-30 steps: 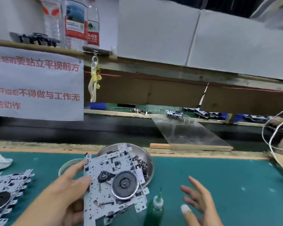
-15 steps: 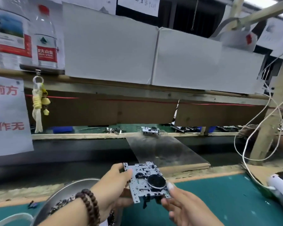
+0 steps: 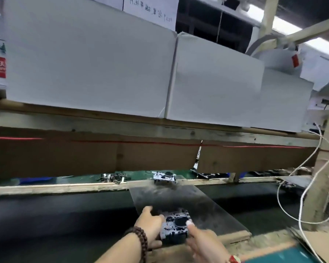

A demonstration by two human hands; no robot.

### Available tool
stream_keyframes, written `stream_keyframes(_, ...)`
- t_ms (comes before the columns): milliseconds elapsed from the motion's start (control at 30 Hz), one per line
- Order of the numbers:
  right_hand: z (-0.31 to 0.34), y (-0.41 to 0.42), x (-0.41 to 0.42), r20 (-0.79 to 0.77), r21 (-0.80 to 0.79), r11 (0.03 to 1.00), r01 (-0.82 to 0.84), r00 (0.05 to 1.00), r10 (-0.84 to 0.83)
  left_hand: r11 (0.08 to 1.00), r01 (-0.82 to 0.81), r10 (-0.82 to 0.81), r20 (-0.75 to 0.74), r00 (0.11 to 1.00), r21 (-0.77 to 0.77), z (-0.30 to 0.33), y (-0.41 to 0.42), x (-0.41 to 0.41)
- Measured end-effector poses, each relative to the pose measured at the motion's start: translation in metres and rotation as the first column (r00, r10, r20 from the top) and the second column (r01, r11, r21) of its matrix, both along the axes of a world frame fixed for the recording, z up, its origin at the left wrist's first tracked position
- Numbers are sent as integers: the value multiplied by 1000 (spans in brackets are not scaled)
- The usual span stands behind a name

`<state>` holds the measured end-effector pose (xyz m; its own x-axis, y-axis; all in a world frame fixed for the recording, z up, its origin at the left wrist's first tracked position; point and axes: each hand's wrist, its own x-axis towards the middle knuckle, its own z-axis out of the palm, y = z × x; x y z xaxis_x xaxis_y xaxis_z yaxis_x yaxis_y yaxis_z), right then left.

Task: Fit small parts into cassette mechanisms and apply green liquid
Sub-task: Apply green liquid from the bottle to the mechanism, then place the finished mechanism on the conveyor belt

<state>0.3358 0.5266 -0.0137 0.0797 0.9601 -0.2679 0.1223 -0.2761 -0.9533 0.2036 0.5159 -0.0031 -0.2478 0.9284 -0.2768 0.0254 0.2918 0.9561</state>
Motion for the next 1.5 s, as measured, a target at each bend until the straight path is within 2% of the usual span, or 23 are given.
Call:
stream_keyframes(33,1,5,-3,160,36,999,13,987,-18,1000,-12,12,-26,1000,9,2,3,-1)
stream_keyframes(100,7,6,-8,475,141,990,1,877,-68,998,-5,9,-59,998,60,7,4,-5)
stream_keyframes(133,14,3,-14,540,176,984,-34,839,-67,997,7,-3,-47,999,83,10,1,-6)
stream_keyframes(200,22,-5,-28,570,201,970,-135,821,-4,995,19,-22,33,999,94,15,-10,-8)
stream_keyframes(300,32,-25,-51,472,222,950,-220,877,93,995,-12,-11,222,975,101,25,-39,-12)
stream_keyframes(400,42,-62,-74,173,229,930,-287,952,251,987,-32,-14,284,959,159,47,-82,-16)
stream_keyframes(500,62,-111,-91,-54,214,904,-371,919,390,974,-67,-2,306,952,216,67,-141,-24)
stream_keyframes(633,89,-185,-116,-146,284,814,-507,816,559,941,-145,73,238,969,305,72,-220,-46)
stream_keyframes(700,91,-225,-137,-186,279,762,-585,745,640,900,-243,184,188,965,363,69,-258,-60)
stream_keyframes(800,82,-272,-173,-118,290,702,-651,703,701,844,-375,359,116,926,383,60,-310,-88)
stream_keyframes(867,72,-291,-195,-132,267,677,-686,669,731,840,-397,409,48,911,371,57,-337,-108)
stream_keyframes(933,59,-318,-223,-96,220,642,-734,639,763,835,-425,475,-68,877,350,50,-369,-132)
stream_keyframes(1033,38,-350,-255,-20,220,565,-796,575,818,836,-431,537,-346,770,339,33,-401,-171)
stream_keyframes(1133,10,-360,-276,43,181,551,-814,567,823,871,-453,454,-666,592,191,7,-418,-207)
stream_keyframes(1200,-9,-361,-284,90,115,588,-800,598,796,874,-483,349,-762,546,53,-9,-428,-225)
stream_keyframes(1267,-28,-358,-289,126,35,618,-786,617,777,863,-496,254,-771,585,-93,-23,-434,-239)
stream_keyframes(1367,-57,-349,-295,174,-54,602,-797,586,791,835,-482,127,-759,639,-266,-34,-435,-253)
stream_keyframes(1433,-68,-346,-297,195,-45,591,-805,573,796,832,-475,127,-733,668,-289,-35,-435,-261)
stream_keyframes(1500,-71,-344,-299,220,1,615,-789,600,769,838,-488,190,-707,681,-244,-35,-436,-268)
